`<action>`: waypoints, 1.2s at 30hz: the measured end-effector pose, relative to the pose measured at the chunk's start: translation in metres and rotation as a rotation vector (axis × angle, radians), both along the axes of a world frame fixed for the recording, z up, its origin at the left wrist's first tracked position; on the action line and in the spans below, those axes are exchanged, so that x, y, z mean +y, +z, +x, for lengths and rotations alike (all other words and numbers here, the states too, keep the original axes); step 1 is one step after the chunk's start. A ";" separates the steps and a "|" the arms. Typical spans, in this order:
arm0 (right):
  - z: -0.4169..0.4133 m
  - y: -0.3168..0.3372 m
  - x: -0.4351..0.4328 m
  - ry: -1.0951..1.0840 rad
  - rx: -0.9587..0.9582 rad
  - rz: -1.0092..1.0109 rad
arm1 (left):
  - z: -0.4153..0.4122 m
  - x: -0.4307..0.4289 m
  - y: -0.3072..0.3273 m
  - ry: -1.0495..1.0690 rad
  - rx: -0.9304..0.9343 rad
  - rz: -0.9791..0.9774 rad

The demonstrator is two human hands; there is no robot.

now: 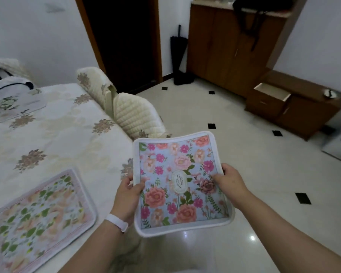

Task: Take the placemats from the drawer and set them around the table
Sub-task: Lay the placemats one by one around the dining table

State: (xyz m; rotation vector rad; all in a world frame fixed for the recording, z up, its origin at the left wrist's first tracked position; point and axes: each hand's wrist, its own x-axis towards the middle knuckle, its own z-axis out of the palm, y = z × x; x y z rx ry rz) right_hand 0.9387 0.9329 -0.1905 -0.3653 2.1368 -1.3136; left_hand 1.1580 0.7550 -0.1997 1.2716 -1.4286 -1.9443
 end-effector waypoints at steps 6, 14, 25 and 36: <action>-0.077 0.000 0.053 -0.174 -0.019 -0.026 | -0.106 0.017 0.010 -0.137 -0.030 -0.053; -0.160 -0.005 0.051 -0.292 -0.017 -0.002 | -0.220 -0.006 -0.004 -0.225 0.005 0.003; -0.308 0.012 -0.051 -0.351 0.022 0.121 | -0.391 -0.113 -0.024 -0.297 0.041 0.077; -0.427 0.042 -0.158 -0.299 0.107 0.028 | -0.501 -0.225 0.012 -0.252 0.124 0.003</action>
